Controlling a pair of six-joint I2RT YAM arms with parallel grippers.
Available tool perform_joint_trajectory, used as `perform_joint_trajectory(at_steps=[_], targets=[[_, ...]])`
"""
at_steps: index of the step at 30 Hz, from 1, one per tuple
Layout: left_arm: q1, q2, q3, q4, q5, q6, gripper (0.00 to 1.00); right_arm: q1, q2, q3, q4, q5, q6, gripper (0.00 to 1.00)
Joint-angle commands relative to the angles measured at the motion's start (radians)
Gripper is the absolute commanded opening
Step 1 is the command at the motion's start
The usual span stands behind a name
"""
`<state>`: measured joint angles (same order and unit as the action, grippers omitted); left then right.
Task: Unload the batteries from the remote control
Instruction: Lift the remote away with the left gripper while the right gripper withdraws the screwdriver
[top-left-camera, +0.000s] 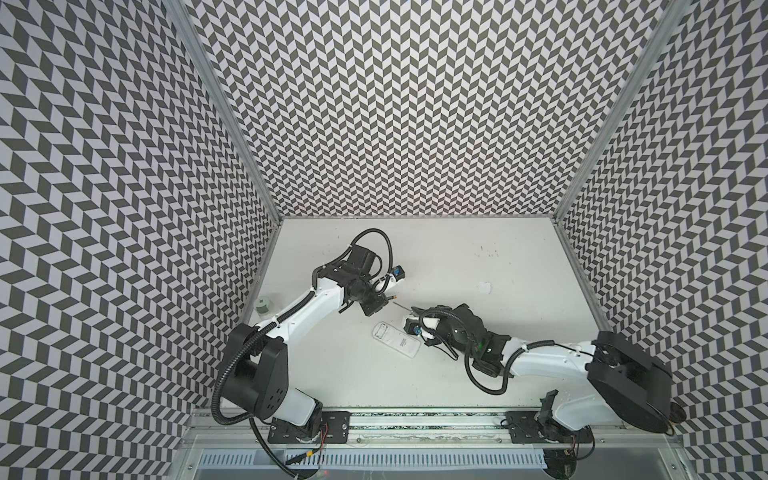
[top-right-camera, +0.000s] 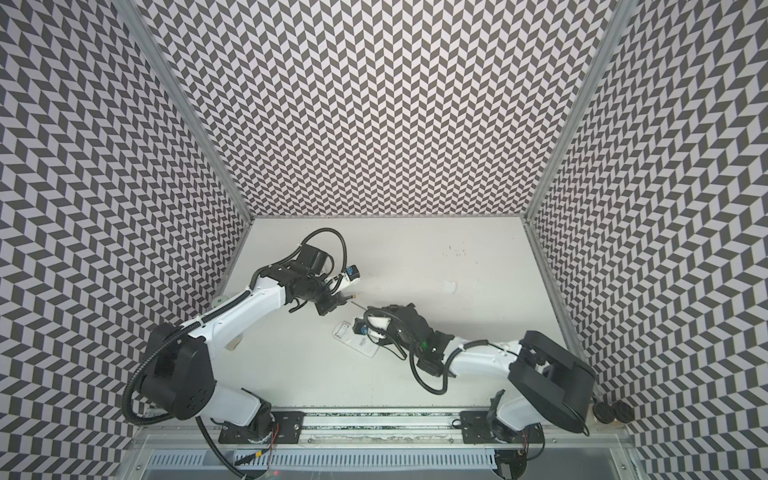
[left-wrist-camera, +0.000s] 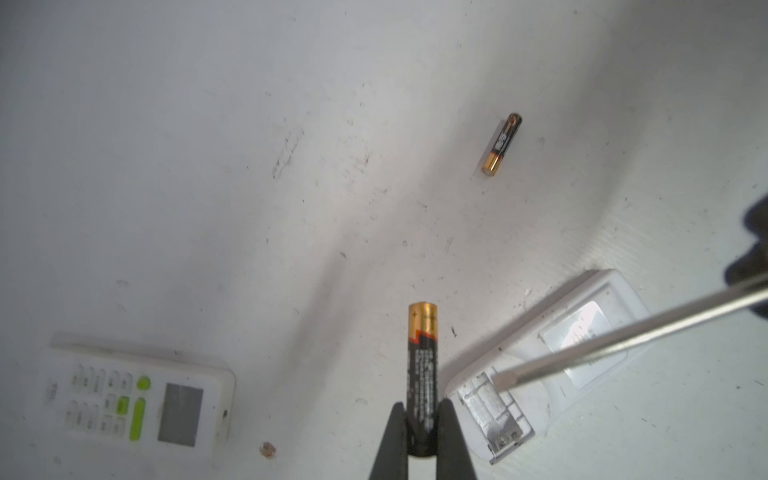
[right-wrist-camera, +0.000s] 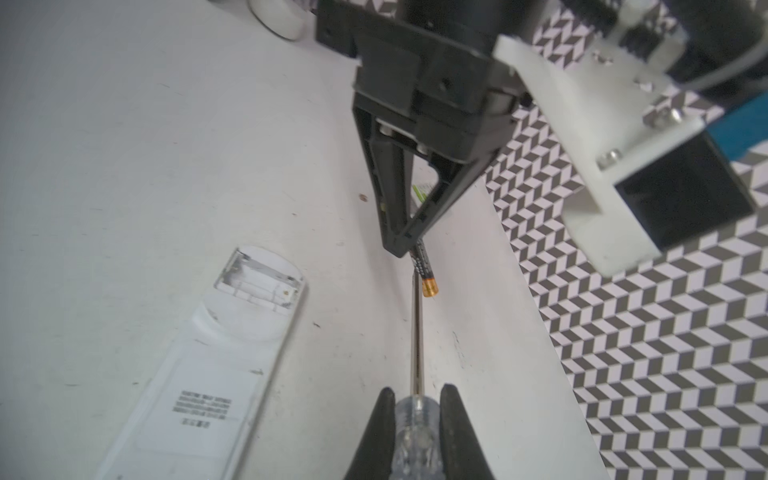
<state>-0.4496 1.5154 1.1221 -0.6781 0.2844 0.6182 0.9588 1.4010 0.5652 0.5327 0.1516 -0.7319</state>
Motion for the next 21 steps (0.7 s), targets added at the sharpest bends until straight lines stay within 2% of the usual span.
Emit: perform_joint_trajectory(at_steps=[1, 4, 10, 16, 21], targets=[[-0.032, 0.056, 0.058, 0.104, 0.06, 0.016, 0.0, -0.032, -0.095, -0.007, -0.061, 0.095, 0.153, 0.0], [-0.064, 0.091, 0.074, 0.185, 0.085, 0.017, 0.0, -0.07, -0.197, -0.037, -0.084, 0.082, 0.215, 0.0], [-0.112, 0.167, 0.091, 0.284, 0.158, 0.113, 0.02, -0.136, -0.397, -0.108, -0.152, 0.103, 0.318, 0.0], [-0.15, 0.28, 0.136, 0.33, 0.157, 0.142, 0.03, -0.192, -0.573, -0.141, -0.26, 0.158, 0.448, 0.0], [-0.167, 0.343, 0.134, 0.354, 0.189, 0.163, 0.06, -0.216, -0.657, -0.233, -0.199, 0.214, 0.479, 0.0]])
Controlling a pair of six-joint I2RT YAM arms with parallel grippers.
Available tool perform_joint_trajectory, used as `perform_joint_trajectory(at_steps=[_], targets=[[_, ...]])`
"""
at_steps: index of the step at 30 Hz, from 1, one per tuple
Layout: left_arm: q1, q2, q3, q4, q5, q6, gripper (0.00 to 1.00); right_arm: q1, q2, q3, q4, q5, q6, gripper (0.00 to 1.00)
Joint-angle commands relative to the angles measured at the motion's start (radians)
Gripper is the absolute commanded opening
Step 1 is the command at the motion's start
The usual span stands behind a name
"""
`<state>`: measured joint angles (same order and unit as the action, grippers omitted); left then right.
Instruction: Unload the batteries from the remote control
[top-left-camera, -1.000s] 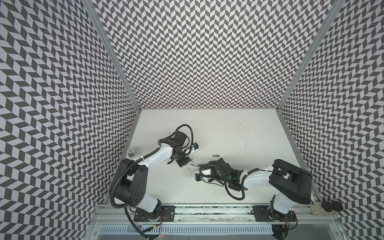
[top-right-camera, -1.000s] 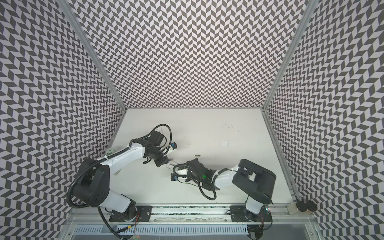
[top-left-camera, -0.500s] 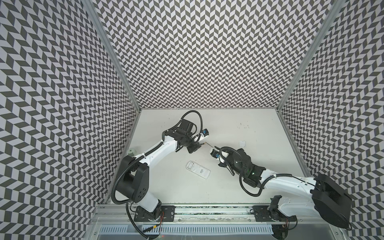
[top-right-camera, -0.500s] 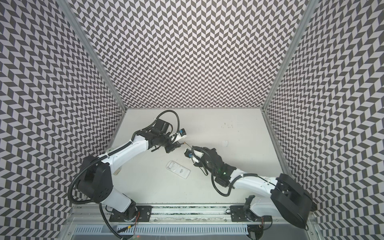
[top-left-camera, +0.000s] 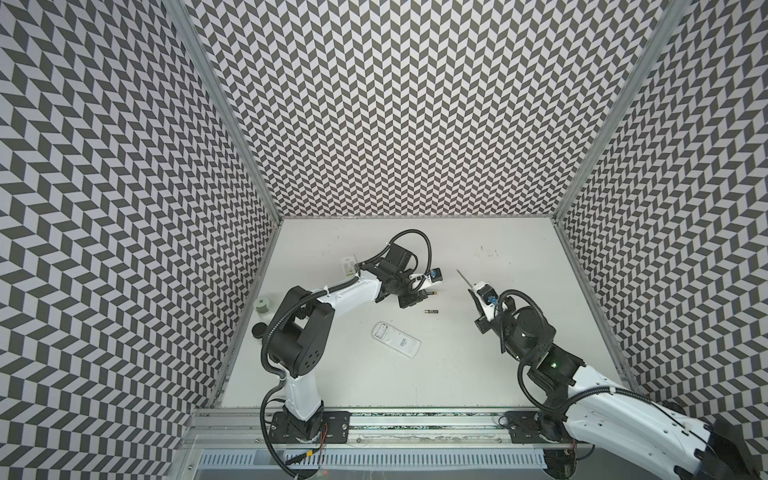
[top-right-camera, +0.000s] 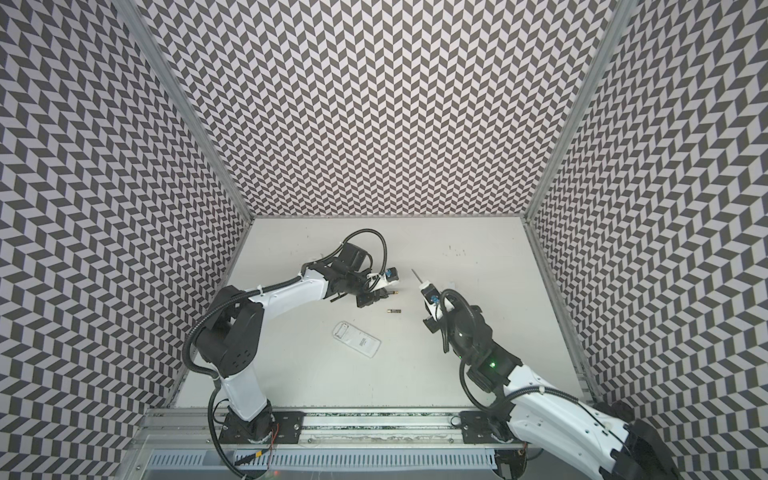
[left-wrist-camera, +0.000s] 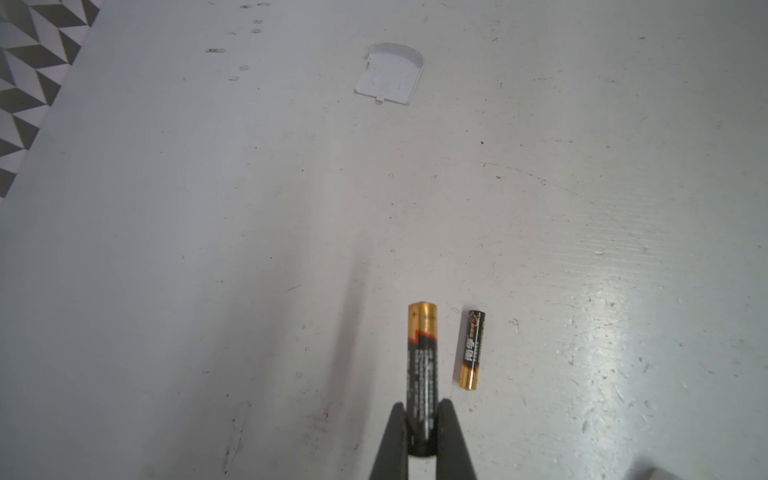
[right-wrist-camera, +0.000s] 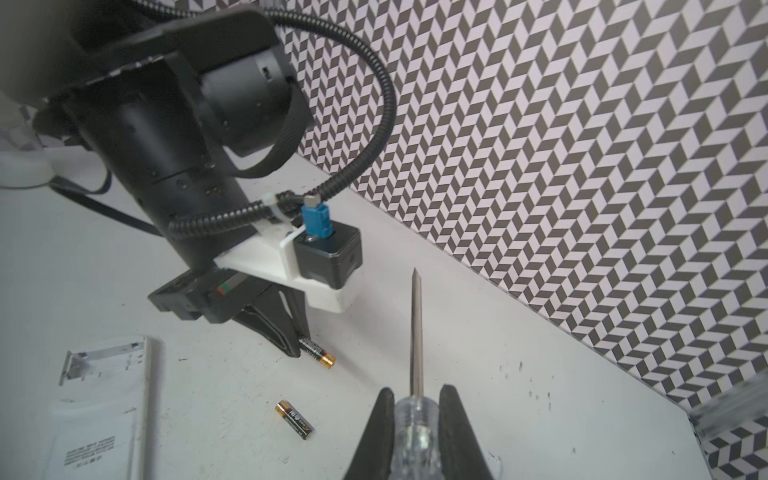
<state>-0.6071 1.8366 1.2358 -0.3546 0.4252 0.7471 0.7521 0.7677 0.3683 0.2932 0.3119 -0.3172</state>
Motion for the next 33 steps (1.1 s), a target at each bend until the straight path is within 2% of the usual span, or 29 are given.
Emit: perform_joint_trajectory(at_steps=[1, 5, 11, 21, 25, 29, 33], targets=[[-0.011, 0.034, 0.026, 0.032, 0.052, 0.034, 0.06, -0.011, -0.028, -0.042, 0.047, 0.064, 0.072, 0.0], [-0.026, 0.068, 0.015, 0.062, 0.032, 0.057, 0.06, -0.027, 0.002, -0.055, 0.081, 0.066, 0.108, 0.0], [-0.025, 0.112, 0.025, 0.067, -0.016, 0.068, 0.06, -0.052, 0.055, -0.001, 0.0, 0.053, 0.127, 0.0], [-0.003, 0.162, 0.024, 0.065, -0.058, 0.083, 0.1, -0.074, 0.05, -0.023, 0.046, 0.01, 0.15, 0.0], [-0.002, 0.159, 0.023, 0.056, -0.072, 0.1, 0.11, -0.079, 0.056, -0.004, 0.009, 0.024, 0.149, 0.0], [-0.002, 0.17, 0.026, 0.041, -0.092, 0.113, 0.14, -0.089, 0.063, -0.018, 0.058, -0.02, 0.163, 0.0], [-0.009, 0.17, 0.025, 0.033, -0.104, 0.125, 0.18, -0.099, 0.07, -0.008, 0.036, -0.014, 0.168, 0.0]])
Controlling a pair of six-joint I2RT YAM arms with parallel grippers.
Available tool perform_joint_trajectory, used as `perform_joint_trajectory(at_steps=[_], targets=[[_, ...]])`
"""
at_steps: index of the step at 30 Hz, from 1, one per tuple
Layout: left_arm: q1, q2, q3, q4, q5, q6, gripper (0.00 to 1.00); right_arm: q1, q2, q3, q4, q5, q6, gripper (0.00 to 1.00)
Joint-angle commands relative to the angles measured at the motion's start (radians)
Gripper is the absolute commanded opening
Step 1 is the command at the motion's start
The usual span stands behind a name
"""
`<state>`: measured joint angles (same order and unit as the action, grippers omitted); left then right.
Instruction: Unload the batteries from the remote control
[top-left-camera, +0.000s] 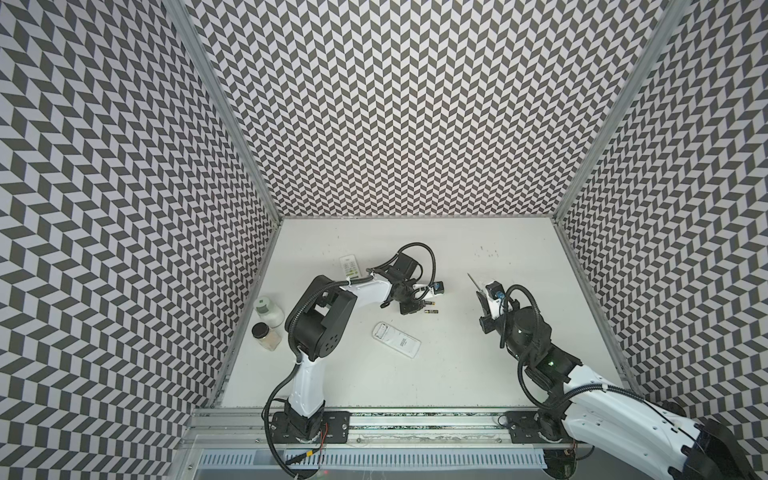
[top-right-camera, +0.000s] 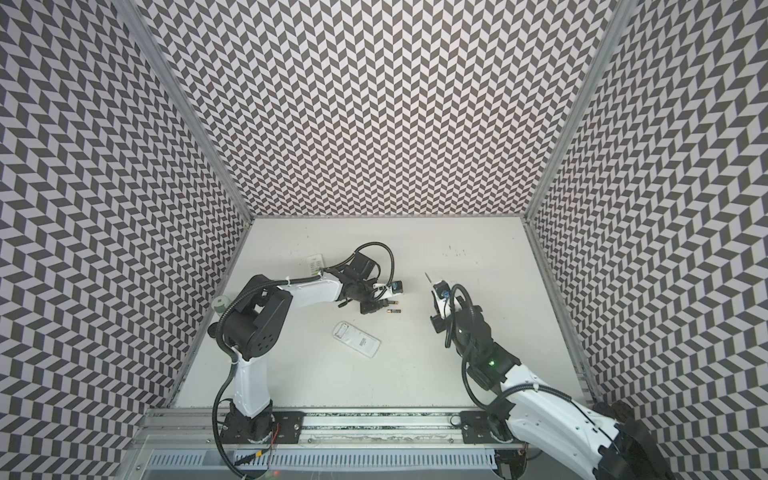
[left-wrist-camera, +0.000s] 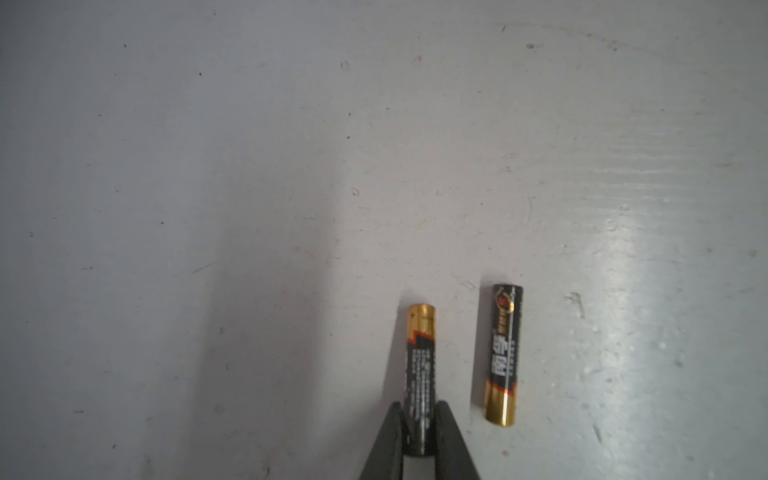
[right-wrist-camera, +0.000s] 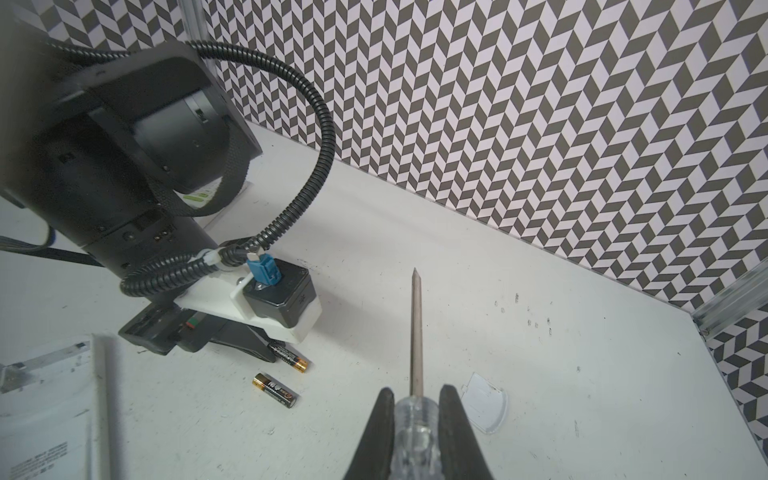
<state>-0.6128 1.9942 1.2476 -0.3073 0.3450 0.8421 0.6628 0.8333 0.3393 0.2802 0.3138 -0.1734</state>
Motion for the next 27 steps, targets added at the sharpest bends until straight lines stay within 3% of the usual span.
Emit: perform_joint_trajectory(at_steps=[1, 7, 21, 27], targets=[[-0.004, 0.011, 0.008, -0.008, -0.032, 0.036, 0.19, -0.013, 0.006, 0.016, 0.062, -0.029, 0.032, 0.0], [0.005, 0.0, 0.04, -0.078, -0.033, 0.049, 0.25, -0.022, 0.012, 0.028, 0.04, -0.057, 0.025, 0.0], [-0.017, -0.198, 0.026, -0.303, 0.019, 0.032, 0.5, -0.028, 0.022, 0.027, 0.05, -0.091, 0.031, 0.0], [-0.055, -0.265, -0.091, -0.345, -0.006, 0.08, 0.62, -0.031, 0.04, 0.034, 0.054, -0.112, 0.023, 0.01]])
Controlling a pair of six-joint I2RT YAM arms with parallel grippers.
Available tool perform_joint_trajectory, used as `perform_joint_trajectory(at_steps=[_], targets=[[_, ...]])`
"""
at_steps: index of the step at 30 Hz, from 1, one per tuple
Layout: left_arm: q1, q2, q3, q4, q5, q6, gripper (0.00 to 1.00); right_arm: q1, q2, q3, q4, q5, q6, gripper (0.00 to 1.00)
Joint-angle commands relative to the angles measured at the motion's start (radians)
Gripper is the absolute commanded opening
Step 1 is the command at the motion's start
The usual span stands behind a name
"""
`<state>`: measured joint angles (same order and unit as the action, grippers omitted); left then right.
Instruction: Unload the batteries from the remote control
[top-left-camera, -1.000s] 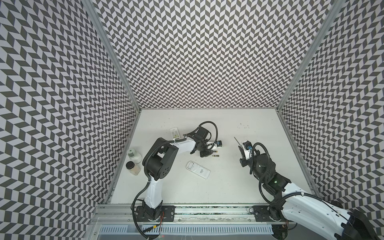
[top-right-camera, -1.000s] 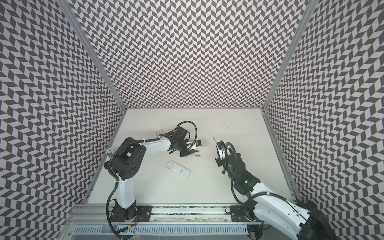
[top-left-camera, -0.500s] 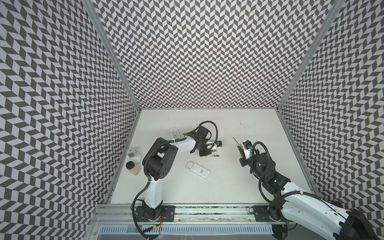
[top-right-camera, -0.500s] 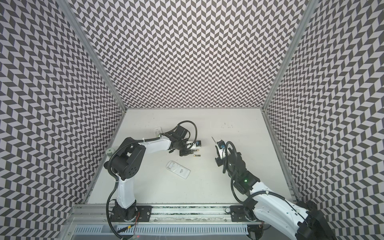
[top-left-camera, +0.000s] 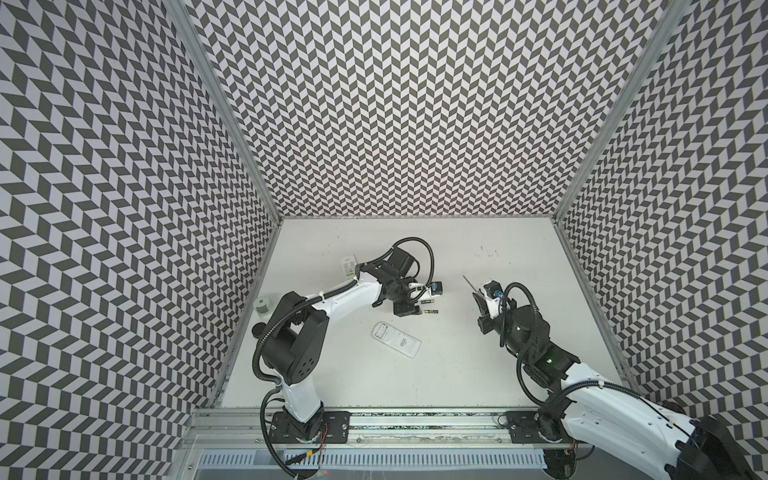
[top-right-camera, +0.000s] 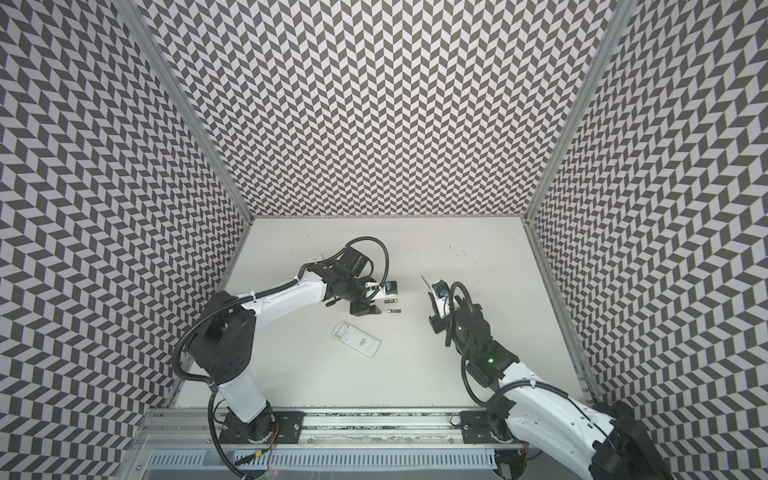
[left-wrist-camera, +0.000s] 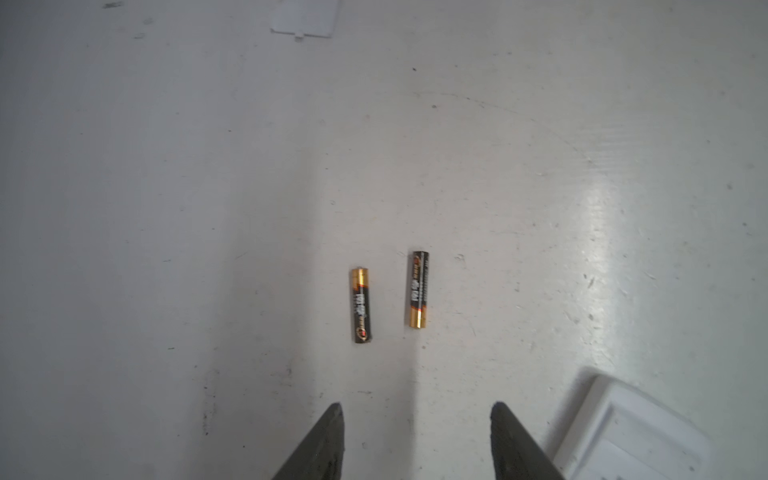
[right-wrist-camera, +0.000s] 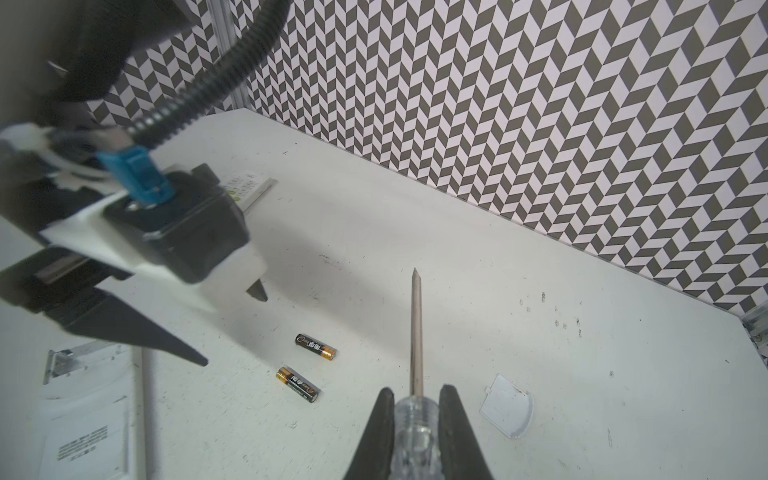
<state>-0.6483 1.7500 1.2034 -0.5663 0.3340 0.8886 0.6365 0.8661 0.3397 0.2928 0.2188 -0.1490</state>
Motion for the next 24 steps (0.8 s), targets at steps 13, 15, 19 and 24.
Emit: perform_joint_trajectory(at_steps=[13, 15, 19, 24], targets=[[-0.056, -0.065, -0.202, -0.107, -0.039, 0.157, 0.81, -0.01, 0.027, -0.003, 0.087, -0.025, 0.051, 0.03], [-0.06, -0.068, -0.2, -0.12, -0.043, 0.157, 0.81, -0.01, 0.042, 0.005, 0.066, -0.022, 0.068, 0.03], [-0.065, -0.084, -0.227, -0.113, -0.039, 0.179, 0.82, -0.01, 0.064, -0.046, 0.153, -0.013, 0.092, 0.03], [-0.067, -0.071, -0.234, -0.1, -0.066, 0.171, 0.82, -0.012, 0.106, -0.012, 0.141, 0.003, 0.162, 0.04]])
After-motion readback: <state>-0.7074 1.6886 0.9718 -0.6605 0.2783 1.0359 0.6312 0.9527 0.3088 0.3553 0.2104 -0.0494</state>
